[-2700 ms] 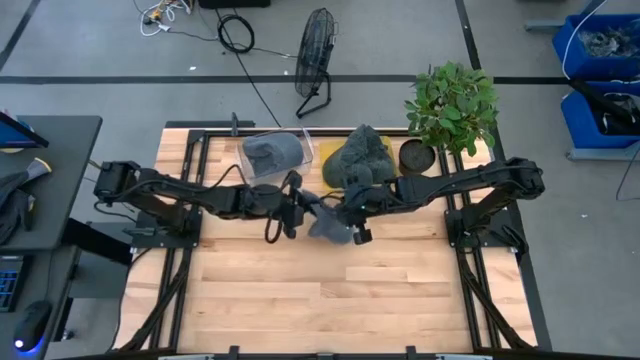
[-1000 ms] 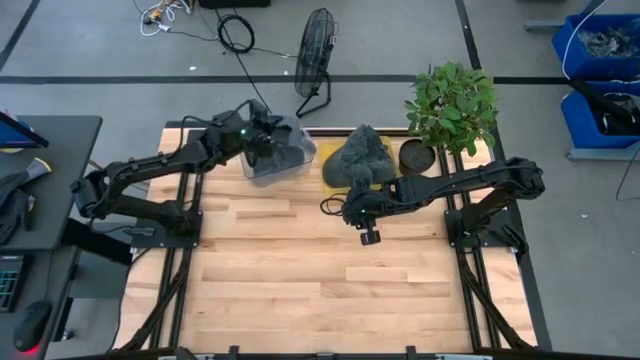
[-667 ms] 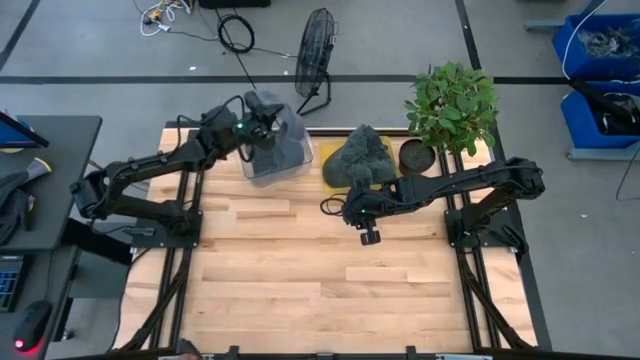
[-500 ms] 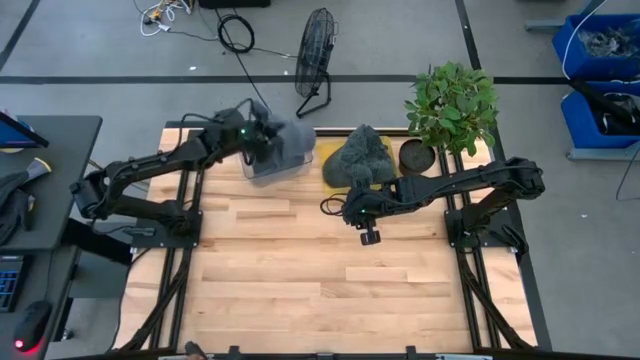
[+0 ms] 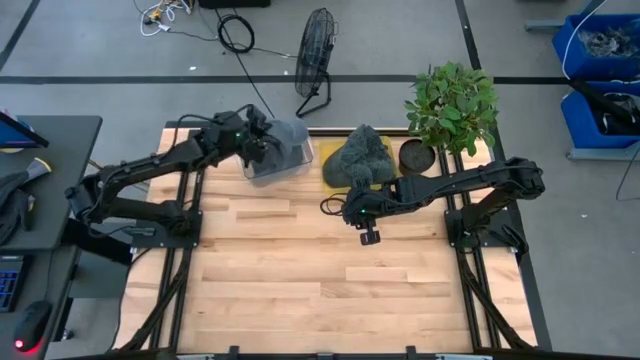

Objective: Pick & Place hat
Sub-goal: Put the gray cap into the transparent bin

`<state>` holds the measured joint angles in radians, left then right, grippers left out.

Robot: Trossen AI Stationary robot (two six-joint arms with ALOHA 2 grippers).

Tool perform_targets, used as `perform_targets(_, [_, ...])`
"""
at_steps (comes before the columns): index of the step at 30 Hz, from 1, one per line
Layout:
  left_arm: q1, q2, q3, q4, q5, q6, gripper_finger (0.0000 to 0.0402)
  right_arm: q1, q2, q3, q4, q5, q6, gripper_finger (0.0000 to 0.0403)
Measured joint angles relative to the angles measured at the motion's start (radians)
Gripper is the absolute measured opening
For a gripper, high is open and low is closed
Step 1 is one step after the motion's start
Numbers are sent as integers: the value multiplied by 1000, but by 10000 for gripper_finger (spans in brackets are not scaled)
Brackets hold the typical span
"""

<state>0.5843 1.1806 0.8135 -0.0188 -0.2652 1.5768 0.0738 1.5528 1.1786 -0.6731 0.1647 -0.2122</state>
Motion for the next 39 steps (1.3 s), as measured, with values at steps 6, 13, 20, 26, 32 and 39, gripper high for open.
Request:
perform_targets(6, [-38,-130,0,-51,99,20,8,0,0,0,0,0,12,130])
perform_targets(13, [-36,-151,0,-327,240,-100,6,0,0,0,0,0,-10,130])
perform_targets(20, [-35,-90,0,-175,286,-33,6,0,0,0,13,0,-9,130])
perform_targets(26, [-31,7,0,-27,356,-84,7,0,0,0,31,0,-21,130])
perform_targets(32, [-31,93,0,-235,266,-165,7,0,0,0,29,-26,-24,130])
perform_targets(39, [-32,108,0,-309,182,-315,28,0,0,0,30,-50,-59,130])
